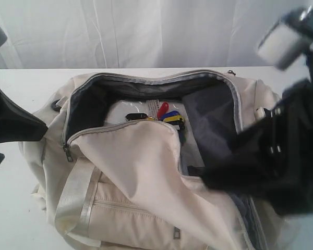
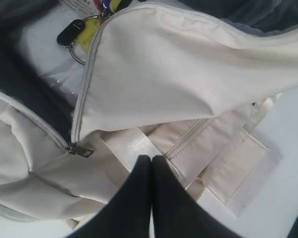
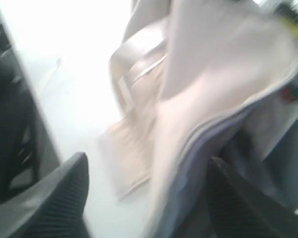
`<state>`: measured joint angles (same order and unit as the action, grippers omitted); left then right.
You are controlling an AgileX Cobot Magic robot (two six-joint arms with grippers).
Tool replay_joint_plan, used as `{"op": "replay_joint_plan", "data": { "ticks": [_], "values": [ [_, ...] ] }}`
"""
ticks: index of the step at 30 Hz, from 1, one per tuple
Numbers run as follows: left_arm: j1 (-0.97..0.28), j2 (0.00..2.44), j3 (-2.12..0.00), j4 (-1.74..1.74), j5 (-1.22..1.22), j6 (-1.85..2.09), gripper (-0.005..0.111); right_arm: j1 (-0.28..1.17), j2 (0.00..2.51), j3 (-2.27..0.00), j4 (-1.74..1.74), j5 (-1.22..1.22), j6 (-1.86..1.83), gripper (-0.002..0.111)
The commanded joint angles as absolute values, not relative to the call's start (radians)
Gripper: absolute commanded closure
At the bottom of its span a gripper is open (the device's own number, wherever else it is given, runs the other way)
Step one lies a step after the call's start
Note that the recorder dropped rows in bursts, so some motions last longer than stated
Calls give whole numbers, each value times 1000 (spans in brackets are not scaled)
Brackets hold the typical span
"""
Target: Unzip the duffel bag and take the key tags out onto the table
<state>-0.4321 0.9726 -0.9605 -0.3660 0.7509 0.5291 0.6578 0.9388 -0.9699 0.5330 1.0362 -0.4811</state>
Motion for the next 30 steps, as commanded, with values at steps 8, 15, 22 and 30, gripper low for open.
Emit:
{"op": "replay_joint_plan", "data": {
  "ticks": [8,15,22,30],
  "values": [
    [-432,966,-953,-381,763,520,107,659,1435,-1017,485,548,-496,33],
    [-432,966,-953,-380,760,523,107,661,1701,-1136,513,620,-493,32],
    [-432,966,-953,-380,758,523,107,667,1718,-1154,546,706,-493,90],
    [-432,966,-937,-380,750,523,107,667,1571,-1198,799,1006,-708,107]
  ]
}}
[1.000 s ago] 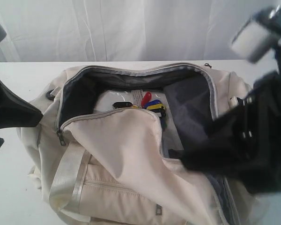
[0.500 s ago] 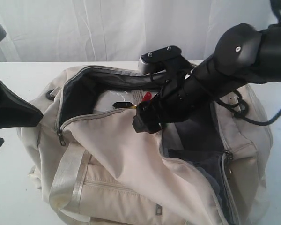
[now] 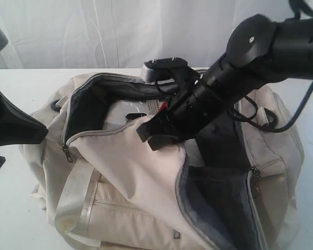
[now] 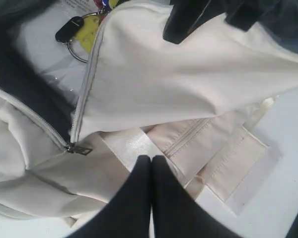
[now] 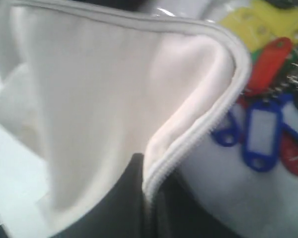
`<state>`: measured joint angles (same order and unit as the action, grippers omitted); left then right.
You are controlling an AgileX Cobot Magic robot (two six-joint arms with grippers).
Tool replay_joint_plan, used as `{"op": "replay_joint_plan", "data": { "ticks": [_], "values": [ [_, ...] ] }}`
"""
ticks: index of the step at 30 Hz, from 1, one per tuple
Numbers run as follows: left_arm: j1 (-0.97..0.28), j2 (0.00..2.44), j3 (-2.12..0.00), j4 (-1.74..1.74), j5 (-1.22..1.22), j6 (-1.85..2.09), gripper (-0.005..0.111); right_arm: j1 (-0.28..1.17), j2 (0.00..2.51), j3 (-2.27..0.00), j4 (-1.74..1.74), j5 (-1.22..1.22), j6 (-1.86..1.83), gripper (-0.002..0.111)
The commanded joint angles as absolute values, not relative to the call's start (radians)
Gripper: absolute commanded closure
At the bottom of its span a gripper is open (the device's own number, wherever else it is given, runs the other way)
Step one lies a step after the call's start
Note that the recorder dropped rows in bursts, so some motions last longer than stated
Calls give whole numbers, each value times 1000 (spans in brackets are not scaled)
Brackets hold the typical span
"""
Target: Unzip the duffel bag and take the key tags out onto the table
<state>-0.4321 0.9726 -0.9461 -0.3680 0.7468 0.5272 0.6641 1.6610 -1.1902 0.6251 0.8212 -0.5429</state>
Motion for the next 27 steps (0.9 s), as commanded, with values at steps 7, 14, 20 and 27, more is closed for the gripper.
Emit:
{"op": "replay_joint_plan", "data": {
  "ticks": [7,14,20,27],
  "values": [
    [-432,966,-937,-380,750,523,107,775,1530,-1128,908,1160,-807,107],
    [-432,966,-937,-373,748,523,107,881,1613,-1027,904,1097,-873,105],
    [-432,966,-937,-373,748,523,107,923,1698,-1010,907,1093,-896,74],
    [-432,966,-937,-373,748,521,107,917,1710,-1044,887,1131,-894,35]
  ]
}}
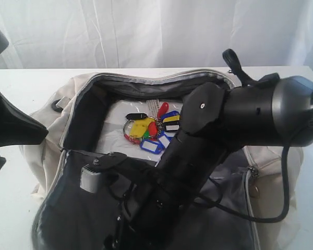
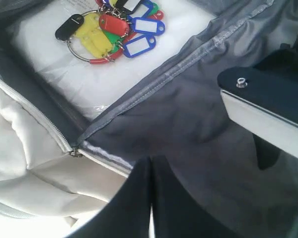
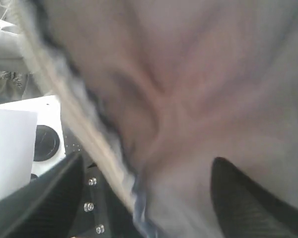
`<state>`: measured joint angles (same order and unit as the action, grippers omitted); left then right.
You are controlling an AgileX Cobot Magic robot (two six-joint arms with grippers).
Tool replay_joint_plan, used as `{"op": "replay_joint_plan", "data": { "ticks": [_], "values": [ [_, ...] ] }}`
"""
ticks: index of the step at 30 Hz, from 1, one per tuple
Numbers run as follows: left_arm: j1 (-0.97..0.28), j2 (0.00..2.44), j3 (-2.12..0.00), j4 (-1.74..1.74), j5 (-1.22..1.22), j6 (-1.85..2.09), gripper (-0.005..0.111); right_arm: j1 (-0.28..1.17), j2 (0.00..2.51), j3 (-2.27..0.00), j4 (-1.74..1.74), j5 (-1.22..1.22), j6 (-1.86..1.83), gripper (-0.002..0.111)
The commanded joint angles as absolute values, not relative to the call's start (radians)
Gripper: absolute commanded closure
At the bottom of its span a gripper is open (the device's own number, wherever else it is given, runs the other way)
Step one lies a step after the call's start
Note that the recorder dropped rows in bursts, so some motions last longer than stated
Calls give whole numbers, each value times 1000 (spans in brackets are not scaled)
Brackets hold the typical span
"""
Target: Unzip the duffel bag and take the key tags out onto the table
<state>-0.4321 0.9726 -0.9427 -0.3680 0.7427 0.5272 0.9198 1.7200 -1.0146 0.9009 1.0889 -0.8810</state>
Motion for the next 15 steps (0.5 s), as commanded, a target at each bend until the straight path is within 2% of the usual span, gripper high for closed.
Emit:
{"op": "replay_joint_plan", "data": {
  "ticks": [1,5,8,10,14,15],
  "values": [
    [-432,966,-937,-373,748,521,107,906,1702,-1072,877,1157,-885,35],
    [-432,966,-937,-373,748,521,107,857,1657,-1195,766,1221,-739,36],
    [-432,966,-937,-366,748,521,107,813,1600,-1270,585,1221,-610,43],
    [-432,966,-937,-362,750,521,107,785,1544,-1299,482,1221,-519,58],
    [-432,966,-937,-356,750,521,107,743,1400,-1301,376,1117,-454,103],
    [-432,966,-937,-353,750,523,107,736,1357,-1301,339,1083,-415,107]
  ]
}}
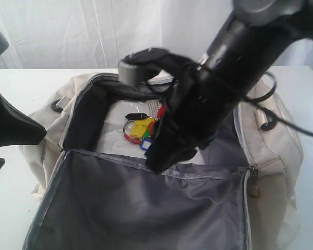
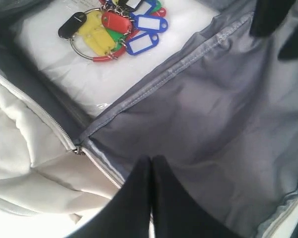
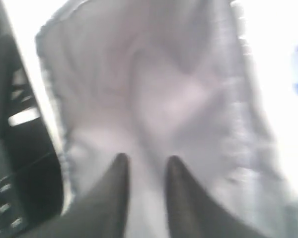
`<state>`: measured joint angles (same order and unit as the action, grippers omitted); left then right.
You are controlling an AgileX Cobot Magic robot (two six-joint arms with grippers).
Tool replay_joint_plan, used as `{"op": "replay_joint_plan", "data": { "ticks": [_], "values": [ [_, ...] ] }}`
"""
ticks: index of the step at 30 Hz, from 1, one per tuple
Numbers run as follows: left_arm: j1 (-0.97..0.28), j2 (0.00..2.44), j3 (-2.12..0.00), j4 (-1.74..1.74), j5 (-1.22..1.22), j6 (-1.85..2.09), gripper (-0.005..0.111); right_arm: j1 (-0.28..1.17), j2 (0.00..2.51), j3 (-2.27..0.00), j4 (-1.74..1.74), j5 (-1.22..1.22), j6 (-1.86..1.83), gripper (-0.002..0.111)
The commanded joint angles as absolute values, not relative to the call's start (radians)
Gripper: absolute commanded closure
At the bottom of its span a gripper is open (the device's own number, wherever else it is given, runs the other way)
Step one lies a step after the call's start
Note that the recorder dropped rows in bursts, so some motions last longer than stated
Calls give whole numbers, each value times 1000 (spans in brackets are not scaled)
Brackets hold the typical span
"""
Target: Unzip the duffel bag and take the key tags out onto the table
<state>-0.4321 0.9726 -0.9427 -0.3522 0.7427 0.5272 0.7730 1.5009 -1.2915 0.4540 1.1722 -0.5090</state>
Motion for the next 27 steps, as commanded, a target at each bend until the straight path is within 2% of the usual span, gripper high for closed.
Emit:
{"op": "replay_joint_plan", "data": {
  "ticks": [1,6,11,17,21,27],
  "values": [
    [-432,966,-937,-353,750,523,107,735,1315,-1301,293,1062,-376,108],
    [-432,966,-937,-357,750,535,107,735,1100,-1265,126,1052,-230,108],
    [-432,968,-937,-397,745,615,107,735,872,-1108,75,1016,-162,108],
    [-432,1049,-957,-440,665,656,107,735,656,-881,-65,842,-87,108],
    [-432,1203,-1060,-431,714,656,107,735,593,-802,-144,769,-74,108],
    [-439,1508,-1366,-394,853,676,107,735,573,-733,-236,706,-72,108]
  ]
}}
